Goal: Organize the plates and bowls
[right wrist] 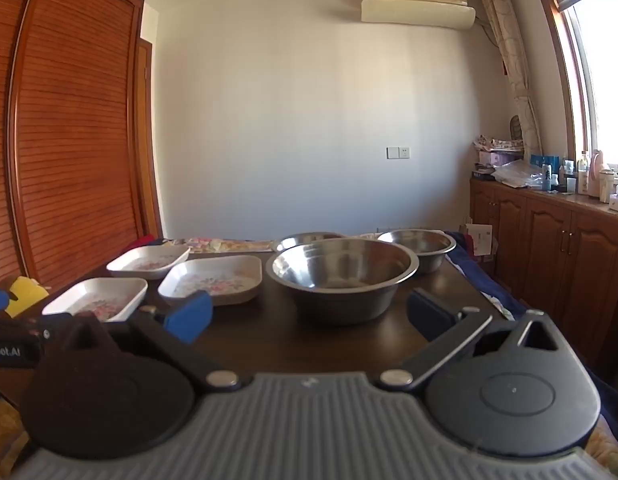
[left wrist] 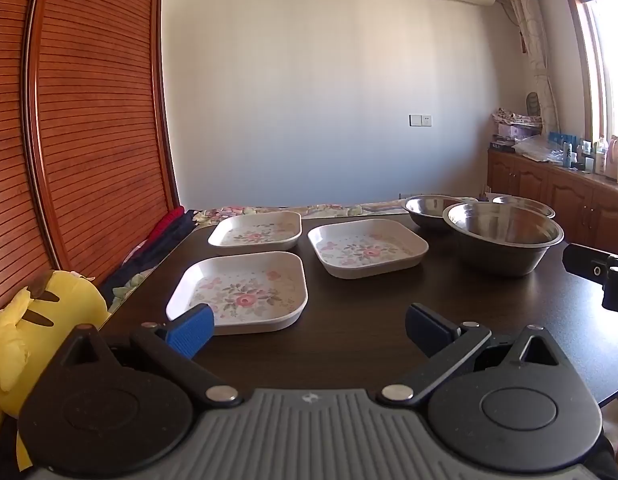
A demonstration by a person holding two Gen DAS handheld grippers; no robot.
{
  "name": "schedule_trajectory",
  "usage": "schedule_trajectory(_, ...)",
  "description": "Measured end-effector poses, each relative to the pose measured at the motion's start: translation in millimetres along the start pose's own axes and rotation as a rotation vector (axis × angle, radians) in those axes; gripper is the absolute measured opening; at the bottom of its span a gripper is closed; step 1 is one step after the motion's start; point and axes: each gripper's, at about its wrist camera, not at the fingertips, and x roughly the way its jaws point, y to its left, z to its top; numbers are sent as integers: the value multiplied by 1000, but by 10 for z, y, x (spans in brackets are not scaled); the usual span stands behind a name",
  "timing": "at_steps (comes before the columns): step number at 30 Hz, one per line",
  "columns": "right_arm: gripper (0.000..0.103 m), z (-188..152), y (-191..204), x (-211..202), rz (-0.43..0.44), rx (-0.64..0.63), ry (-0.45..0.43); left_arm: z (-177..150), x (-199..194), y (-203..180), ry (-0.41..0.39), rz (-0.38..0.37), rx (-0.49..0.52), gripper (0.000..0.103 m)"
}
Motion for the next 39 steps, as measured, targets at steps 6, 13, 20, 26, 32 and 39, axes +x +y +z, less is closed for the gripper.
schedule_trajectory(6,103,2,-8,-3,-1,0,2,-4,1,-1,-1,0,0,103)
schedule_trajectory(13,103,-2,-24,-14,0,1,1,0,-2,-2,0,2,0,103)
schedule_trajectory(20,103,5,-36,-19,-1,1,2,10,-11,6,-1,3,-1,103)
schedule_trajectory(26,103,4,-25,5,-4,1,1,9,-12,7,-2,2,-1,103)
schedule_trajectory(32,103,2,-29,2,-1,1,0,24,-13,16,-2,2,1,103)
schedule_trajectory(39,103,-2,-28,3,-1,2,0,23,-14,13,-2,2,1,103)
